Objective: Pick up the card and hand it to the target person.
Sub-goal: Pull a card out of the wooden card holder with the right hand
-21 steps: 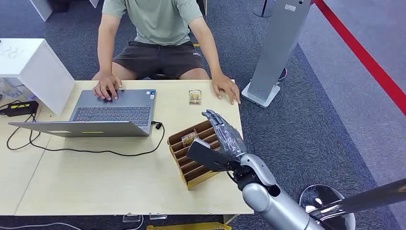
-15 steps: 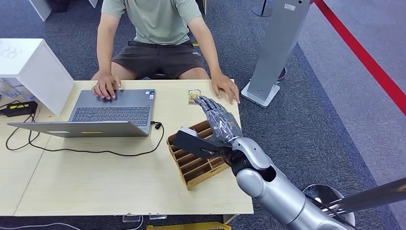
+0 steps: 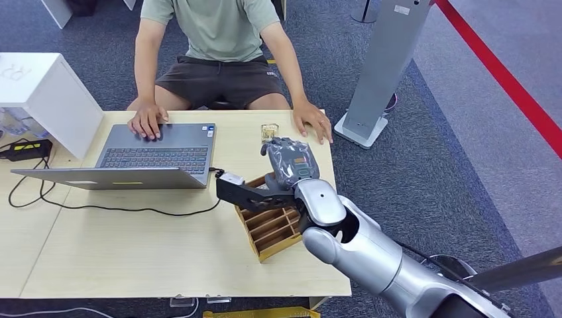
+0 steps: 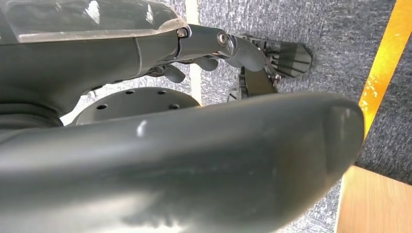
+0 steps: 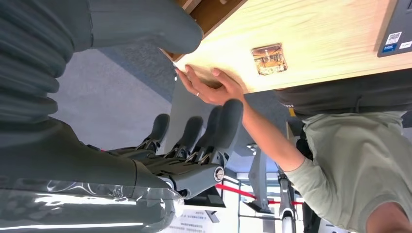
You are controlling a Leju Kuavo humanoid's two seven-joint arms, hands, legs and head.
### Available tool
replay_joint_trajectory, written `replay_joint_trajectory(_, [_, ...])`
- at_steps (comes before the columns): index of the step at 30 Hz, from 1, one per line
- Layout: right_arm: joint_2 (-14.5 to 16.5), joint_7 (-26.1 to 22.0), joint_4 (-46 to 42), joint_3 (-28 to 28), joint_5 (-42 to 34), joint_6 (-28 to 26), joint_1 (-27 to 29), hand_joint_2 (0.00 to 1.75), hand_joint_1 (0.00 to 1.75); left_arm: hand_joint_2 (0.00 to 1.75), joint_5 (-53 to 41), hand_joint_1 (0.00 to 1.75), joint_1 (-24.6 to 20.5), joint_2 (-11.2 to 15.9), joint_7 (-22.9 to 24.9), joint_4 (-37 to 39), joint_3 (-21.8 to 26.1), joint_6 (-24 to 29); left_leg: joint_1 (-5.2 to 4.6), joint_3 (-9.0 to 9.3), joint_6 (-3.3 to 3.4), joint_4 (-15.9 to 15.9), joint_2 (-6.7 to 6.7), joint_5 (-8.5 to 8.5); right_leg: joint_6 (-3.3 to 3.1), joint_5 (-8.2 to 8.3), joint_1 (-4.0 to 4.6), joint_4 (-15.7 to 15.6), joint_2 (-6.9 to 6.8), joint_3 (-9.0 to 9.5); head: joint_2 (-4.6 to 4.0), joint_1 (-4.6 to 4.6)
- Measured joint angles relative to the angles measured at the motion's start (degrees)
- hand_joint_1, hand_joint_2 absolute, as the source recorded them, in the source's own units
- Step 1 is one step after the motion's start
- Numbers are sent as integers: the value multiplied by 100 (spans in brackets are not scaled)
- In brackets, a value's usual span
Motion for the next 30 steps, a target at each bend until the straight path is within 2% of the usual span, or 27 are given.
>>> replay_joint_trajectory(10, [124, 239, 19, 194, 395, 2, -4, 175, 64, 0, 60, 0, 2, -22, -102, 0, 1, 201, 0, 2, 0, 0, 1, 0, 0, 0, 0, 0, 0, 0, 0, -4])
replay_joint_trajectory(20, [198, 240, 31, 320, 308, 132, 47, 175, 77, 0, 59, 0, 3, -22, -85, 0, 0, 220, 0, 2, 0, 0, 1, 0, 0, 0, 0, 0, 1, -1, 0, -8])
replay_joint_trajectory(30, [279, 202, 439, 434, 79, 92, 76, 175, 78, 0, 50, 0, 2, -33, -49, 0, 0, 221, 0, 1, 0, 0, 1, 0, 0, 0, 0, 0, 1, -1, 0, -7])
